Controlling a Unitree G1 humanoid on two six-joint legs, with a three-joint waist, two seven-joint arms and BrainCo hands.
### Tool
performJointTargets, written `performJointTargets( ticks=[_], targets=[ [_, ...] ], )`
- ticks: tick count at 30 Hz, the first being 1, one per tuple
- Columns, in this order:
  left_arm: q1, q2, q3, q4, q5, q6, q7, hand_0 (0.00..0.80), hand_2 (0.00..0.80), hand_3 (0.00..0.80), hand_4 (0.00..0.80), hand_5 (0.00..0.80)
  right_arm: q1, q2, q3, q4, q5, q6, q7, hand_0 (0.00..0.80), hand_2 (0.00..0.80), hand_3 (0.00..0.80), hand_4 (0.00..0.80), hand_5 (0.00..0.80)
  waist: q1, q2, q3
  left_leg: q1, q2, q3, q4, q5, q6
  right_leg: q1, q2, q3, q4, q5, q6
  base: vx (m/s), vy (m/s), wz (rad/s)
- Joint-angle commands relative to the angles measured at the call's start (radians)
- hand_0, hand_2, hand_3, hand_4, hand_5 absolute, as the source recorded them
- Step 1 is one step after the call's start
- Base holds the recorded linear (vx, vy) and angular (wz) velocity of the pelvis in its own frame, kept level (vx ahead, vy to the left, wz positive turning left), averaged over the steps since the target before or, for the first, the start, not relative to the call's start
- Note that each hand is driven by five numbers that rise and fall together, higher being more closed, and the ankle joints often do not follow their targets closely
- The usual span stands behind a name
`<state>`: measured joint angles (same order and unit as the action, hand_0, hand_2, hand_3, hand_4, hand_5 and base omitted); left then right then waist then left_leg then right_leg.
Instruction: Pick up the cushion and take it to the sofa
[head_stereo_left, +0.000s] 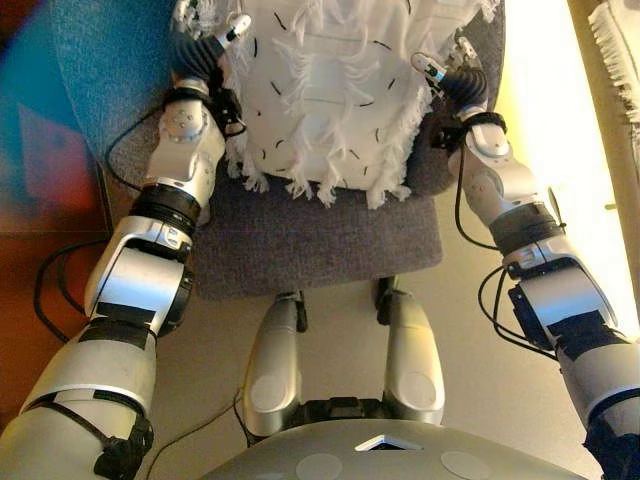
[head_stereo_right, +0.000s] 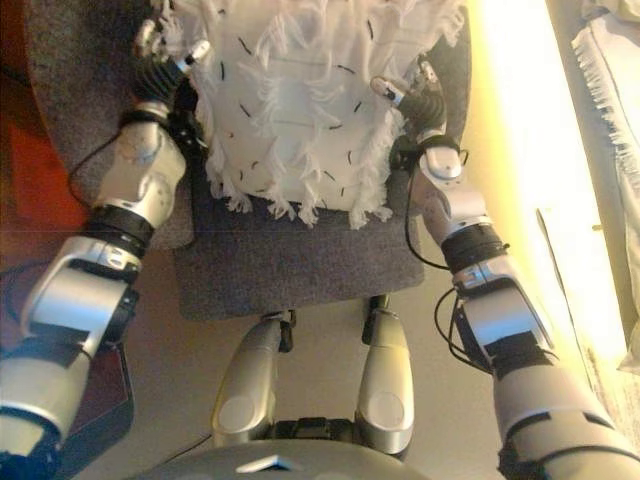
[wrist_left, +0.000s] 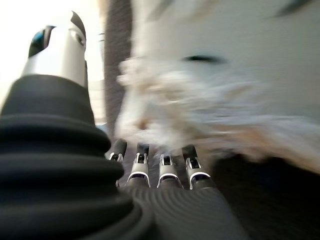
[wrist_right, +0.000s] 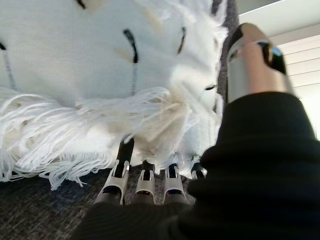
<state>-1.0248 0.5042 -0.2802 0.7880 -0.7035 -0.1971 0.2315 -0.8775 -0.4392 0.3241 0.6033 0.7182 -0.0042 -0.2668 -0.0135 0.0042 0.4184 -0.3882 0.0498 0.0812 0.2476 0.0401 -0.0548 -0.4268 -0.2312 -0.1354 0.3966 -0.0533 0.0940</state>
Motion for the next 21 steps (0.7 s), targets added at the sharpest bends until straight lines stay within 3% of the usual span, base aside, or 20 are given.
performJointTargets(
  ticks=[1,6,11,15,21],
  targets=[
    [0.060,0.050,0.058,-0.042,0.002,-0.091,-0.053,0.000,0.000,0.000,0.000,0.000,0.094,0.008,-0.048,-0.095,-0.036,-0.092,-0.007,0.000,0.000,0.000,0.000,0.000,-0.006,-0.005,-0.126,0.061,0.013,0.017,0.004,-0.075,-0.035,0.127,-0.048,0.006,-0.182,0.057,0.040,0.130,-0.004,0.04],
    [0.180,0.070,0.125,-0.098,0.025,-0.078,-0.057,0.000,0.000,0.000,0.000,0.000,0.244,-0.013,-0.085,-0.158,-0.063,-0.060,0.024,0.000,0.000,0.000,0.000,0.000,-0.010,-0.011,-0.192,0.164,0.011,0.025,-0.089,-0.054,-0.037,0.236,-0.032,-0.010,-0.270,0.070,0.043,0.149,0.012,0.00],
    [0.292,0.049,0.180,-0.165,0.025,-0.081,-0.090,0.000,0.000,0.000,0.000,0.000,0.369,-0.012,-0.122,-0.202,-0.066,-0.071,0.077,0.000,0.000,0.000,0.000,0.000,-0.009,-0.011,-0.249,0.241,0.008,0.037,-0.147,-0.044,-0.033,0.321,-0.018,-0.021,-0.341,0.085,0.047,0.148,-0.002,0.01],
    [0.500,-0.030,0.253,-0.306,-0.001,-0.090,-0.169,0.000,0.000,0.000,0.000,0.000,0.547,0.037,-0.171,-0.310,-0.104,-0.109,0.119,0.000,0.000,0.000,0.000,0.000,-0.001,-0.016,-0.321,0.304,0.004,0.051,-0.173,-0.044,-0.020,0.382,-0.010,-0.028,-0.385,0.104,0.052,0.151,-0.006,0.09],
    [0.761,-0.136,0.282,-0.485,0.018,-0.075,-0.212,0.000,0.000,0.000,0.000,0.000,0.728,0.112,-0.227,-0.422,-0.110,-0.150,0.179,0.000,0.000,0.000,0.000,0.000,0.012,-0.024,-0.386,0.378,0.003,0.068,-0.223,-0.037,-0.002,0.446,0.010,-0.036,-0.430,0.122,0.051,0.085,-0.023,0.02]
  ],
)
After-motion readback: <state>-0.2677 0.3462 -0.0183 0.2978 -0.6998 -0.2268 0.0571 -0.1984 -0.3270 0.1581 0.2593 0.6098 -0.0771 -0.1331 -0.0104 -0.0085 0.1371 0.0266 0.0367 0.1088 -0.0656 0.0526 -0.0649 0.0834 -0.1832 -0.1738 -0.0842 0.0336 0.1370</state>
